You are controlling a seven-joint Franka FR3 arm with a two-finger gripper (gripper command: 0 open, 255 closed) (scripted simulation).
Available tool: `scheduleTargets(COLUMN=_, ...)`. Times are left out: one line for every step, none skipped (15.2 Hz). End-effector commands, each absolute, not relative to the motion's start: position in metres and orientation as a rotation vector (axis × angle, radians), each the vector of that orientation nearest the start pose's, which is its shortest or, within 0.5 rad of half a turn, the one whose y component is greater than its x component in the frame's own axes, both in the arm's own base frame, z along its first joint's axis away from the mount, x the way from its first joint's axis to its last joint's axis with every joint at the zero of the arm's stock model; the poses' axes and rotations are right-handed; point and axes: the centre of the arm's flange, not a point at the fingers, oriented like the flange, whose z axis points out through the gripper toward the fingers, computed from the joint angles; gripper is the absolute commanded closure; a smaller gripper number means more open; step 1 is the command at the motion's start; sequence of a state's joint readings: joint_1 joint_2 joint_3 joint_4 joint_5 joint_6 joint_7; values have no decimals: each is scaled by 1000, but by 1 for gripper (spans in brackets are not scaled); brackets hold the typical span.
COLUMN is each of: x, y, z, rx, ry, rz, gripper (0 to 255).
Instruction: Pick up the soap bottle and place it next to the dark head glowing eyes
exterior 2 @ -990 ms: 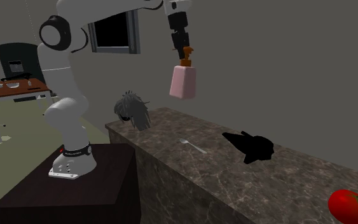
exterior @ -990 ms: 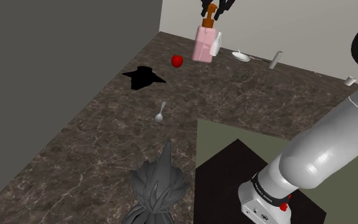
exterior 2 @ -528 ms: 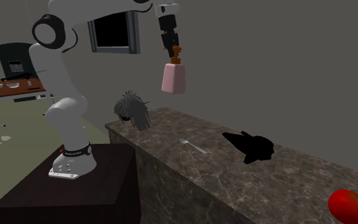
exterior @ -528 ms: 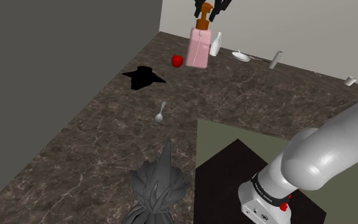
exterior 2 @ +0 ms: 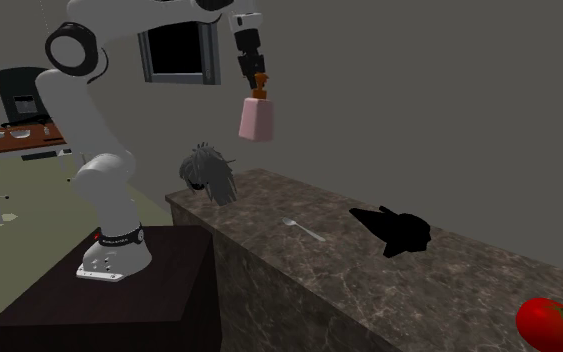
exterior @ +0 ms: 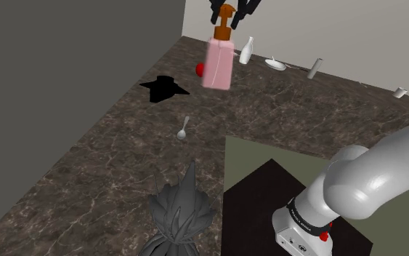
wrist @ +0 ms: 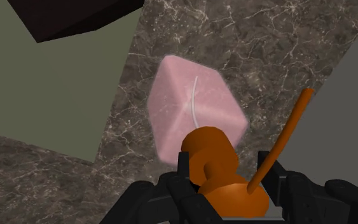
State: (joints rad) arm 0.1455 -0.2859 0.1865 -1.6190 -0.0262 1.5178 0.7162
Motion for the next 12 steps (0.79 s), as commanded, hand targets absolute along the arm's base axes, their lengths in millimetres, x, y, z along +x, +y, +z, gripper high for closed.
scheduleTargets(x=409, y=183, z=738, rx=-3046, ry=605, rz=-304, gripper=255)
scheduleTargets(x=402, y=194, z=738, rx=-3046, ry=605, rz=-304, gripper=255)
scheduleTargets(x=396, y=206, z=738, rx=-3046, ry=605, rz=-304, gripper=255)
scheduleTargets(x=389, y=217, z=738, rx=-3046, ry=605, rz=-304, gripper=255)
scheduleTargets(x=383, y=229, z=738, rx=-3046, ry=605, rz=-304, gripper=255)
scheduleTargets(x=378, y=237, z=738, rx=-3046, ry=605, rz=-304, gripper=255)
scheduleTargets(x=378, y=237, z=733, rx=-3046, ry=605, rz=-304, gripper=255)
scheduleTargets(x=378, y=237, z=728, rx=-3046, ry=605, rz=-304, gripper=255)
scheduleTargets(x=378, y=237, z=722, rx=-3046, ry=605, rz=-304, gripper=255)
scheduleTargets(x=378, y=237, z=717, rx=-3046, ry=605, rz=-304, gripper=255)
scheduleTargets(x=378, y=237, z=712, rx=-3046, ry=605, rz=-304, gripper=255)
scheduleTargets(x=378, y=237, z=706, rx=-3046, ry=605, rz=-304, gripper=255)
